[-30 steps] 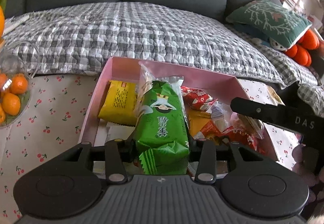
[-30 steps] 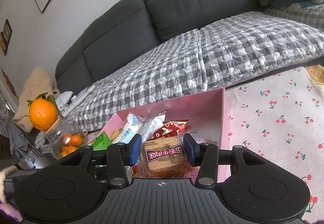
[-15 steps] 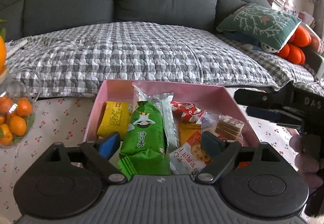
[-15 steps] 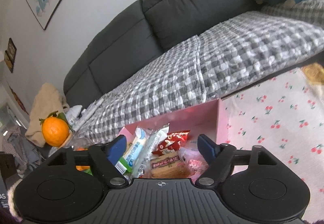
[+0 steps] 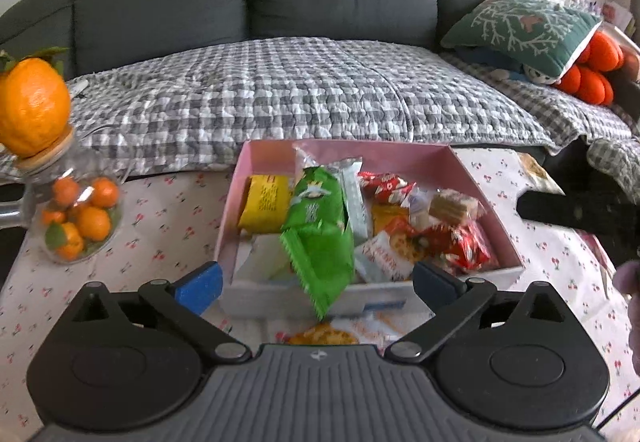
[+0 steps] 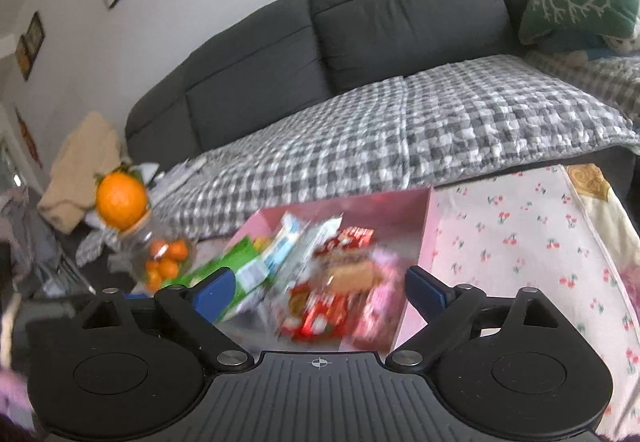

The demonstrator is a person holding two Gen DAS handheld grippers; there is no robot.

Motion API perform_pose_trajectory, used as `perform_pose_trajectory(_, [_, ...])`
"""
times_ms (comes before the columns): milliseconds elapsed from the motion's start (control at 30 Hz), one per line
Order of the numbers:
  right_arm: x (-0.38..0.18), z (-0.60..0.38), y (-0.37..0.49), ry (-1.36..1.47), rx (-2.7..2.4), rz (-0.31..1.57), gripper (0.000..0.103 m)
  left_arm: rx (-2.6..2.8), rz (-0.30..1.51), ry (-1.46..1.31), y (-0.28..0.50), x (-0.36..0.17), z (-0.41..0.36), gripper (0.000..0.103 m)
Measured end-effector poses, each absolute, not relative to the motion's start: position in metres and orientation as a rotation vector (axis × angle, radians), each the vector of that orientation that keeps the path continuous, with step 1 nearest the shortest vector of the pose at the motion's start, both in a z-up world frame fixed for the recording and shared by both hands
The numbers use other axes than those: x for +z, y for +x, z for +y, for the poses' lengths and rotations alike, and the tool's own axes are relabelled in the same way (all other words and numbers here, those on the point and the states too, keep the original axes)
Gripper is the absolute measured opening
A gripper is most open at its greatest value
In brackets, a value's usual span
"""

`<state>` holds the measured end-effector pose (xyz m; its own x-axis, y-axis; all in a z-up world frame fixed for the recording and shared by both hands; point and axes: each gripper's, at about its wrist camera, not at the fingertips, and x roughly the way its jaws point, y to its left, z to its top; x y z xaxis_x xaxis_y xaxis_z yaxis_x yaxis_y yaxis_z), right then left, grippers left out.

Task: Organize snacks
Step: 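Withdraw both tools from the box toward the remaining snacks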

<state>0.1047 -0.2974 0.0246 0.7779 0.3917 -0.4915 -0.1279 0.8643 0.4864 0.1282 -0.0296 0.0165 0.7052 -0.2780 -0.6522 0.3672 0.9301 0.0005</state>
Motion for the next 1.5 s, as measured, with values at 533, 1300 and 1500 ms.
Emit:
perform_pose_trajectory(533, [-0.011, -0.255, 0.07, 0.223, 0.326, 0.642, 0.094, -0.401, 0.747, 0.175, 0.112, -0.02, -0.007, 0.102])
perform_pose_trajectory(1300, [-0.037, -0.224, 0.062, 0.085, 0.511, 0.732, 0.094, -0.552, 0.769, 0.157, 0.124, -0.041, -0.008, 0.09])
perform_pose_trajectory(1500, [-0.039, -0.216, 0.069, 0.107, 0.473, 0.73, 0.094, -0.541, 0.814, 0.08, 0.137, -0.047, -0.006, 0.072])
